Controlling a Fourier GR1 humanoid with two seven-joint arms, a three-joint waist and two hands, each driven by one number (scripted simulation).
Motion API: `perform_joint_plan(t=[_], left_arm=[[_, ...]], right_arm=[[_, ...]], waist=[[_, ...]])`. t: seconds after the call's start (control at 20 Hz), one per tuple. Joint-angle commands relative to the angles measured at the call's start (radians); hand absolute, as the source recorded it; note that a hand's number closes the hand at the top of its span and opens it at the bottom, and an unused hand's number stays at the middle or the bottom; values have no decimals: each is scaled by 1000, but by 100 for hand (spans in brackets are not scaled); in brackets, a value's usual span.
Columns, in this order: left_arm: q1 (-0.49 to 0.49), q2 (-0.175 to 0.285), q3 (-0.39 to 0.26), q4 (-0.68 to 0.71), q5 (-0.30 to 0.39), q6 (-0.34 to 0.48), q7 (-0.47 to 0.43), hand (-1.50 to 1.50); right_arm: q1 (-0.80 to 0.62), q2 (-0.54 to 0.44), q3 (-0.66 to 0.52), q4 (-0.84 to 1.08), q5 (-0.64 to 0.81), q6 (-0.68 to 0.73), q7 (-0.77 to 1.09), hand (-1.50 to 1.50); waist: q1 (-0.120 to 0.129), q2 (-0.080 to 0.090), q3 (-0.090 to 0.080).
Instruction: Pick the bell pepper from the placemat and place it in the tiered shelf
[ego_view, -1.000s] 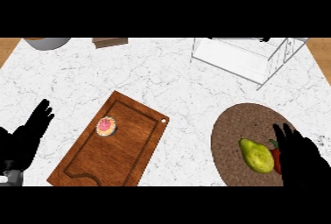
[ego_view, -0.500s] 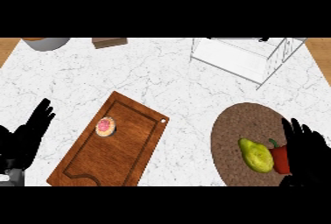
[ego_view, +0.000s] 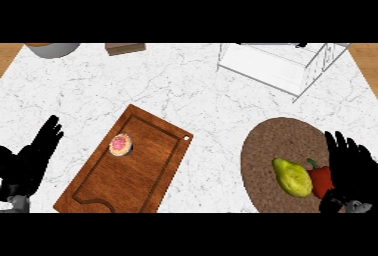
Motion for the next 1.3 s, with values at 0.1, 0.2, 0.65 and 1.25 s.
perform_joint_plan(t=[0.1, 0.2, 0.65, 1.25], left_arm=[[-36, -54, 23, 4, -58, 0, 23, 0], [-9, -16, 56, 4, -22, -43, 2, 0], [10, -83, 68, 23, -85, -65, -50, 0], [-56, -89, 102, 44, -106, -71, 29, 0]], right_arm=[[7, 24, -58, 47, 28, -13, -82, -150], [-46, 78, 6, 200, 95, -101, -69, -150], [-25, 65, -77, 226, 73, -100, -187, 150], [-14, 40, -72, 5, 156, -96, -209, 150]], waist=[[-2, 0, 0], [5, 1, 0], [0, 1, 0], [-6, 0, -1]])
